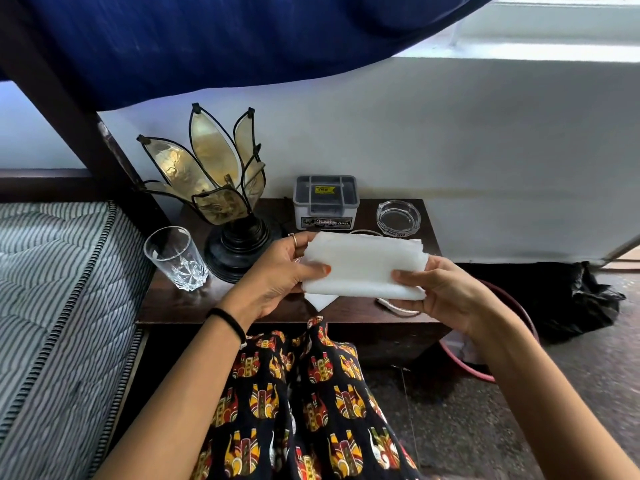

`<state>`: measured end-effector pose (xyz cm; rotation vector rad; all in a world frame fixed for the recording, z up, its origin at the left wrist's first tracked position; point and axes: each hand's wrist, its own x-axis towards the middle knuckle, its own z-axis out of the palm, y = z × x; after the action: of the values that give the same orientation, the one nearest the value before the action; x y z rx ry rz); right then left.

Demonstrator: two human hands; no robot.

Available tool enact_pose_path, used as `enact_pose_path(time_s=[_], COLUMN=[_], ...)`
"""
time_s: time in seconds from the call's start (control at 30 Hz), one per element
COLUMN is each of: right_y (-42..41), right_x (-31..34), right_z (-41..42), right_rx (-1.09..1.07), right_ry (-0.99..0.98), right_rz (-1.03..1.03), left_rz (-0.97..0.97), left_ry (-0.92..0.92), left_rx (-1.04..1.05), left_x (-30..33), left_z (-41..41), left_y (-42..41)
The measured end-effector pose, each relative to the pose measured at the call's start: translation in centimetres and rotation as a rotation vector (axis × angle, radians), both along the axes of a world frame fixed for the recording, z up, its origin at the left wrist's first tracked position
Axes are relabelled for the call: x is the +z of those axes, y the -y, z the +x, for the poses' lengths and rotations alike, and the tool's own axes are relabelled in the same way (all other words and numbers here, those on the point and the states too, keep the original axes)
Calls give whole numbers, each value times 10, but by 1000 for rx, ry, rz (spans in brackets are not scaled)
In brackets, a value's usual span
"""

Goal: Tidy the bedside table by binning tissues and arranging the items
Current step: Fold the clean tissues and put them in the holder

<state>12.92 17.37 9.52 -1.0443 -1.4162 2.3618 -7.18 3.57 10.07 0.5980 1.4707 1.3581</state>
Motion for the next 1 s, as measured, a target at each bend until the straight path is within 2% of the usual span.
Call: enact_pose_path(time_s=[0.23,0.4,0.53,0.6,0.67,0.77,0.83,0.9,1.0], right_y=[-15,-29,-40,-44,-43,-38,-36,-34,-37], right_x=[0,-1,2,1,-3,-11,-14,-17,-20], right_z=[-2,-10,-20,-26,-33,-48,-56,-66,-80], right_rx=[55,46,-42,-80,-154,-228,-170,-84,-160], right_ry=[-127,-77,-88,-25,7,-11,47,124,170], right_rz=[68,118,42,109,202,147,120,181,275], left_rz=[-2,-11,15,20,23,73,117,140,159], left_ry=[-2,53,239,305,238,71,14,-86,-283], left_rx=[9,-16,58,96,157,226,266,305,324], left_x=[-7,-14,-24,-32,-41,-58,-66,-73,-81], left_z=[1,-3,-5,-5,-1,6,8,6,2], left_y=[-6,-13,-21,-25,-32,-41,-45,-48,-52])
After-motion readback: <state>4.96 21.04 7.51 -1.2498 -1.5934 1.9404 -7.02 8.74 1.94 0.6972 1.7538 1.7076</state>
